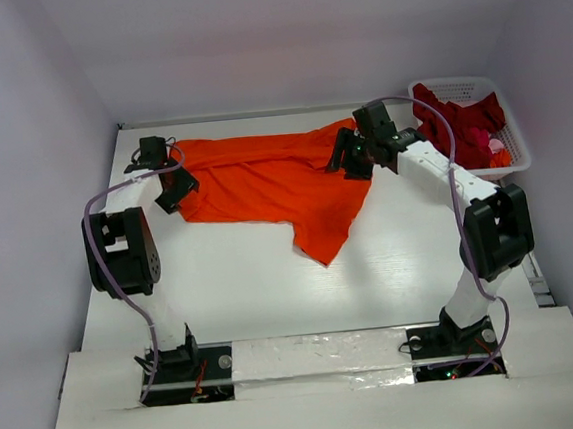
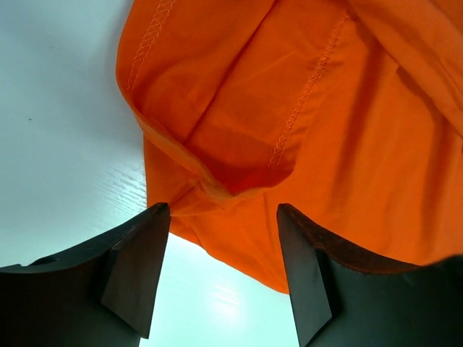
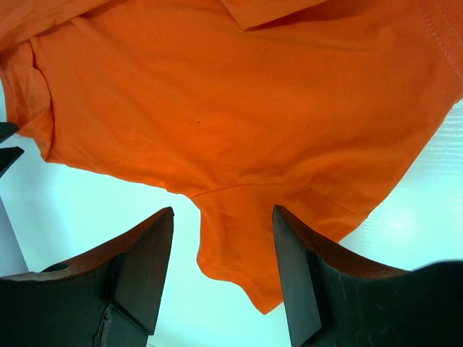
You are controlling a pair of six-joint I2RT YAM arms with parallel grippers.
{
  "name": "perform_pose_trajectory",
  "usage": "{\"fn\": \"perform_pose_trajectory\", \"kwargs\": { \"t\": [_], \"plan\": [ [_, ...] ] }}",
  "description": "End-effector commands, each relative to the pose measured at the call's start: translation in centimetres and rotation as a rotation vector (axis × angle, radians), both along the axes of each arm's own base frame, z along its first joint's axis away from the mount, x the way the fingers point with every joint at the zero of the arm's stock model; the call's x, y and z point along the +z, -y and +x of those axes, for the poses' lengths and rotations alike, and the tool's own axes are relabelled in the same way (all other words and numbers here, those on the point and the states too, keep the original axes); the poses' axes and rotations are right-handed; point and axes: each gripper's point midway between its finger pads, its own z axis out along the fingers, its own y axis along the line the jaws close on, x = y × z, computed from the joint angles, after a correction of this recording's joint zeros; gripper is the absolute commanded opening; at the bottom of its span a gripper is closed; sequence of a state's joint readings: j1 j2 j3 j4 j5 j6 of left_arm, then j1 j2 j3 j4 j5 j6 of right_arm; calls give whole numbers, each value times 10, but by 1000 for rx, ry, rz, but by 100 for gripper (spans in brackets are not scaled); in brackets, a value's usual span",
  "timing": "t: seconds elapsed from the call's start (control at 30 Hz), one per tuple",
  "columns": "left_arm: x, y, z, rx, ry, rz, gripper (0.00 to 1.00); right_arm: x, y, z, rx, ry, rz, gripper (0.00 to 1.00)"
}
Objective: Fold and stack the t-shirts
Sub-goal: Grap the side of the flattened tshirt closest away from the robot with both arms
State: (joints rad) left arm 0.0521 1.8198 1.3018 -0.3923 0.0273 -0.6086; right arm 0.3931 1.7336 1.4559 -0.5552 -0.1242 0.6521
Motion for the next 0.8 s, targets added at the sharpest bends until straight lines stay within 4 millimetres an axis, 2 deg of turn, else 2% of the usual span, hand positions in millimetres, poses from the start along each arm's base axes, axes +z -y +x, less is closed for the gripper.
{"fn": "perform_pose_trajectory", "kwargs": {
  "t": [0.0, 0.07, 0.13, 0.27, 0.43, 0.5, 0.77],
  "plan": [
    [3, -2, 3, -8, 16, 24, 56, 25, -5, 5, 6, 74, 33, 62],
    [1, -2, 3, -7, 13, 23, 47, 24, -6, 4, 7, 70, 35, 62],
    [-1, -2, 3, -8, 8, 24, 44, 23, -6, 4, 7, 69, 37, 62],
    [-6, -2, 3, -8, 1, 23, 43, 23, -7, 4, 11, 70, 42, 61],
    [-14, -2, 3, -8, -15, 22, 49, 25, -7, 5, 11, 76, 44, 60],
    [-16, -7, 4, 8, -18, 48, 48, 25, -8, 5, 12, 77, 46, 59],
    [-20, -9, 9, 14, -21, 55, 28, 25, -8, 5, 15, 77, 49, 58]
  ]
}}
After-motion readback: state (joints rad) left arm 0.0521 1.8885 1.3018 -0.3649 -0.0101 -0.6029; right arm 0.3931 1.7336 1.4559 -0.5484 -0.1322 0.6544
